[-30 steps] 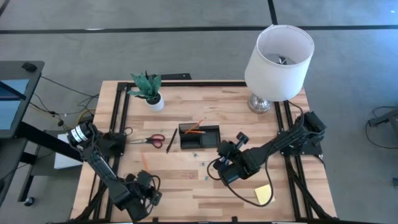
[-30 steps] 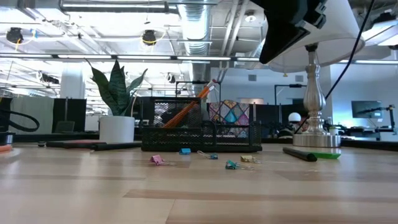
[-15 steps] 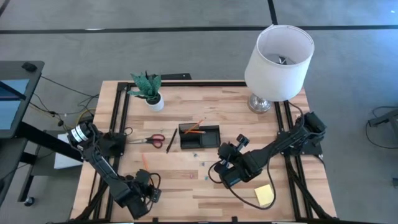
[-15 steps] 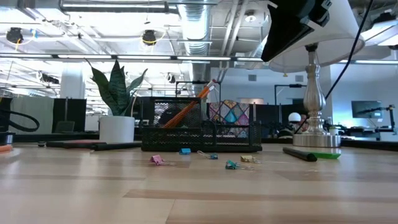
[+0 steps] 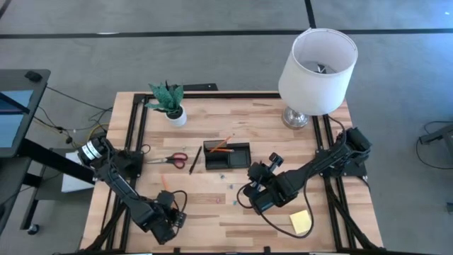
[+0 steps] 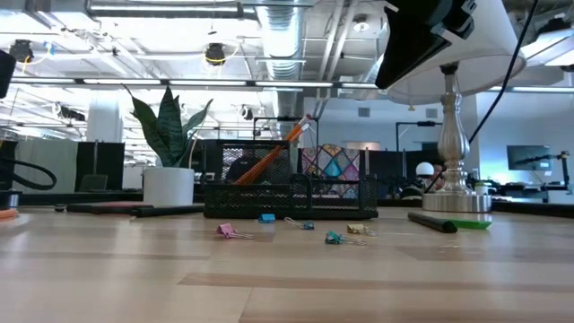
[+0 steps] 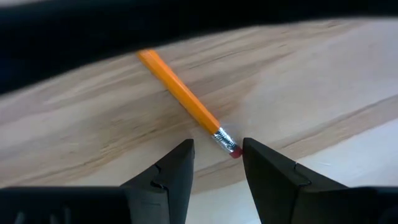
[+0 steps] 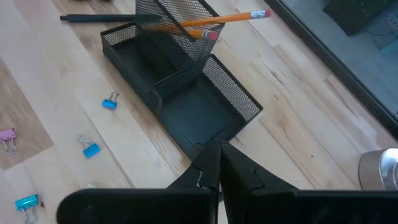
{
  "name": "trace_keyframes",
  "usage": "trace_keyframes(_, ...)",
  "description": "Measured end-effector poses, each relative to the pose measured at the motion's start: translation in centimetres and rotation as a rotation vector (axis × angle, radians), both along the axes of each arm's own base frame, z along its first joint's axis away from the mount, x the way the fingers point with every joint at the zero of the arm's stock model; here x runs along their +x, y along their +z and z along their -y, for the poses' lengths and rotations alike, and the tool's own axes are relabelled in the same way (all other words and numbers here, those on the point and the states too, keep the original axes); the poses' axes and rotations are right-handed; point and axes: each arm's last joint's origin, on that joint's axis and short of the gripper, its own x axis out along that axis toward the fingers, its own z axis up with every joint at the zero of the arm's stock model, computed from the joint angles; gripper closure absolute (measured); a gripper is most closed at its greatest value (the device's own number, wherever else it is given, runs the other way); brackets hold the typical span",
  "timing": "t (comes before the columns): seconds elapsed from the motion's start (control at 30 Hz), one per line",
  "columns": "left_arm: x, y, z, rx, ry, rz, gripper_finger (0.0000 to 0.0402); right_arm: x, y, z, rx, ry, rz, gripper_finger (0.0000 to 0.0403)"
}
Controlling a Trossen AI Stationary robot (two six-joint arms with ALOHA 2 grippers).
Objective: Pick and place office supplies into organizer
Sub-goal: Put the orange pencil into the black desk organizer
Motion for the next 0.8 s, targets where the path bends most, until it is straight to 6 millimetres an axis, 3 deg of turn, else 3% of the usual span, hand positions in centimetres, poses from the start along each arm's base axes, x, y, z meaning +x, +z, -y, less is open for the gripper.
trace_keyframes(0.4, -0.3, 0.2, 0.2, -0.070, 0.044, -0.105, 0.0262, 0.0, 0.0, 0.0, 0.000, 0.000, 0.000, 0.0403)
trace_keyframes(0.8, -1.3, 1.2, -0.2, 0.046, 0.120, -0.238, 0.0262, 0.0, 0.0, 0.0, 0.000, 0.000, 0.000, 0.0403)
